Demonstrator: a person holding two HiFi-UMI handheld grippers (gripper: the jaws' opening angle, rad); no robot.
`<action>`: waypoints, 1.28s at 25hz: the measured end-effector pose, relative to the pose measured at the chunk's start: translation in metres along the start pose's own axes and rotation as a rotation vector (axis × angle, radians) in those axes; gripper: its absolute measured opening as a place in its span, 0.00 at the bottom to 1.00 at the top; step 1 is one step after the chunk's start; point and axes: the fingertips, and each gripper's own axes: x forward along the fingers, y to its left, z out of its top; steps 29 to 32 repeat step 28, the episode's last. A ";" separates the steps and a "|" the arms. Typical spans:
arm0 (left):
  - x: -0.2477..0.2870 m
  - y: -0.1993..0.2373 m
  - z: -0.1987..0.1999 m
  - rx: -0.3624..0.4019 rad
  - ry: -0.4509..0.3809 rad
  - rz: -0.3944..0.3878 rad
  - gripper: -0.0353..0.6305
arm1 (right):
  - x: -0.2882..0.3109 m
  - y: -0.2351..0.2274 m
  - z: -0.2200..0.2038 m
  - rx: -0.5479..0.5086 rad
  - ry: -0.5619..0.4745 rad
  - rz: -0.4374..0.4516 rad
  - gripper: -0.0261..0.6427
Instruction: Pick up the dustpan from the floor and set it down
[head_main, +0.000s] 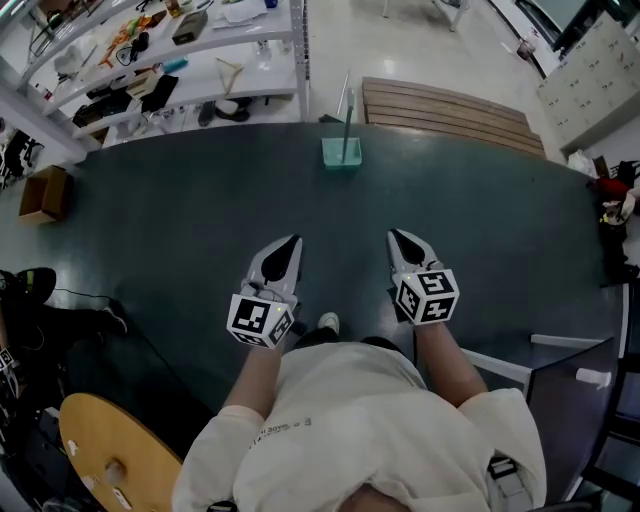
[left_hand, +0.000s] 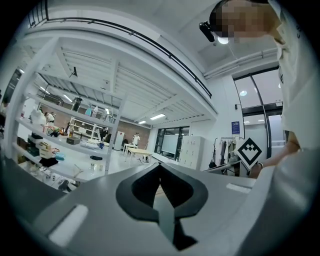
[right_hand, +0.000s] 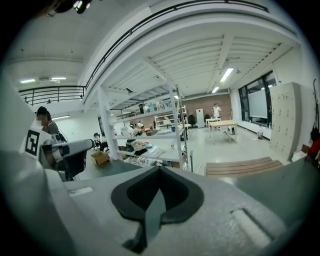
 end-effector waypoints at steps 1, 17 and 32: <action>-0.002 -0.002 0.002 -0.001 -0.003 0.003 0.08 | -0.004 0.003 0.000 -0.009 -0.004 0.004 0.03; 0.020 -0.059 -0.003 -0.012 0.023 -0.083 0.08 | -0.049 0.008 -0.006 -0.041 -0.017 0.040 0.03; 0.013 -0.055 -0.004 0.006 0.018 -0.087 0.08 | -0.044 0.007 -0.009 -0.053 -0.014 0.031 0.03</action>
